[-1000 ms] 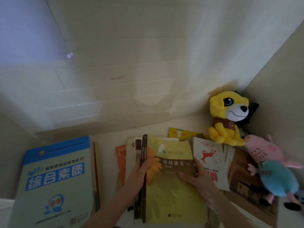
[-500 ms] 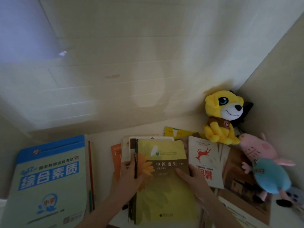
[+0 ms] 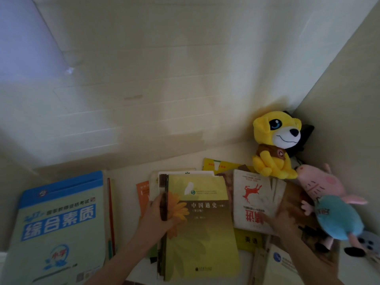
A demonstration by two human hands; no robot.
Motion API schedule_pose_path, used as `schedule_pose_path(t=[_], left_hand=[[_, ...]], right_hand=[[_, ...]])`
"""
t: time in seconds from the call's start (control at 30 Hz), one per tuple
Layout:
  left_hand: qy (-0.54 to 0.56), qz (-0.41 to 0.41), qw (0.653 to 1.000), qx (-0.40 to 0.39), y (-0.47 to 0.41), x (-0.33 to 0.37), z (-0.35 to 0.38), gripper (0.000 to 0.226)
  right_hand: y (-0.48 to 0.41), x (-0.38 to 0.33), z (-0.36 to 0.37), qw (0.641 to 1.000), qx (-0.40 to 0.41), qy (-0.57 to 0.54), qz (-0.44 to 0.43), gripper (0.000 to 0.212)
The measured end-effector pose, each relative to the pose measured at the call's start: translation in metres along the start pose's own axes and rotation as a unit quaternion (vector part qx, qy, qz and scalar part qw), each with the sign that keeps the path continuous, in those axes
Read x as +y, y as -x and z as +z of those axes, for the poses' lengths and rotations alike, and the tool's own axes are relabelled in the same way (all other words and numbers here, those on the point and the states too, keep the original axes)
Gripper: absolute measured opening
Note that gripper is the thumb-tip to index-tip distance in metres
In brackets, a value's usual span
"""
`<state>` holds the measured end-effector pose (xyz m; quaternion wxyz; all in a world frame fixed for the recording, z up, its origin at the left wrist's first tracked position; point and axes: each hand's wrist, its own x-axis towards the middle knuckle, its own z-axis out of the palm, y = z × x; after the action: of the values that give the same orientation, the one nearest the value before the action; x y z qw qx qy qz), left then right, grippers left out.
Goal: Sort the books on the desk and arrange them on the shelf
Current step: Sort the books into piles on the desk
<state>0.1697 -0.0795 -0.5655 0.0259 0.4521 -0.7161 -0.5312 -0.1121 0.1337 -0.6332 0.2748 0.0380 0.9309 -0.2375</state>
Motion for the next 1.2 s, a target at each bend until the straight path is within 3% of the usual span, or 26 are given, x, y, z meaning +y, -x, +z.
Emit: schedule_pose_path(t=[0.1, 0.17, 0.23, 0.3, 0.37, 0.47, 0.57, 0.7, 0.73, 0.77, 0.87, 1.07, 1.2], left_hand=[[0.004, 0.005, 1.000, 0.008, 0.004, 0.004, 0.000, 0.077], [0.002, 0.018, 1.000, 0.009, 0.008, 0.003, 0.000, 0.078], [0.011, 0.027, 1.000, 0.007, 0.005, -0.006, 0.002, 0.100], [0.019, 0.044, 0.999, 0.008, 0.003, -0.005, 0.003, 0.109], [0.036, 0.059, 0.997, 0.016, 0.005, 0.001, 0.003, 0.099], [0.057, 0.065, 0.996, 0.018, 0.004, 0.007, 0.005, 0.078], [0.077, 0.077, 0.994, 0.019, 0.003, 0.003, 0.004, 0.086], [0.071, 0.098, 0.992, 0.015, 0.003, -0.002, 0.003, 0.105], [0.072, 0.103, 0.992, 0.014, 0.003, -0.002, 0.003, 0.106], [0.071, 0.109, 0.991, 0.013, 0.003, -0.004, 0.003, 0.106], [0.067, 0.122, 0.990, 0.021, 0.001, -0.008, 0.003, 0.105], [0.052, 0.130, 0.990, 0.025, -0.002, -0.014, 0.004, 0.098], [0.040, 0.131, 0.990, 0.024, -0.003, -0.016, 0.004, 0.098]], right_hand=[[0.017, -0.007, -0.010, 0.999, 0.016, 0.045, 0.021, 0.099], [0.020, -0.007, -0.011, 0.997, 0.022, 0.069, 0.029, 0.094], [0.015, -0.004, -0.007, 0.997, 0.029, 0.070, 0.031, 0.088], [0.018, -0.004, -0.008, 0.997, 0.049, 0.051, 0.021, 0.062], [0.011, -0.003, -0.009, 0.998, 0.064, -0.003, -0.019, 0.031], [0.008, 0.000, -0.012, 0.995, 0.034, -0.088, -0.045, 0.045], [0.015, -0.003, -0.010, 0.994, -0.023, -0.101, -0.034, 0.064], [-0.092, 0.071, 0.038, 0.995, -0.043, -0.078, -0.044, 0.132], [-0.107, 0.078, 0.046, 0.993, -0.056, -0.096, -0.038, 0.140], [-0.098, 0.072, 0.042, 0.990, -0.065, -0.122, -0.028, 0.132], [-0.007, 0.009, 0.012, 0.980, -0.046, -0.196, 0.002, 0.079], [0.023, -0.015, -0.028, 0.949, -0.088, -0.303, -0.026, 0.062], [0.058, -0.037, -0.070, 0.930, -0.064, -0.350, -0.092, 0.047]])
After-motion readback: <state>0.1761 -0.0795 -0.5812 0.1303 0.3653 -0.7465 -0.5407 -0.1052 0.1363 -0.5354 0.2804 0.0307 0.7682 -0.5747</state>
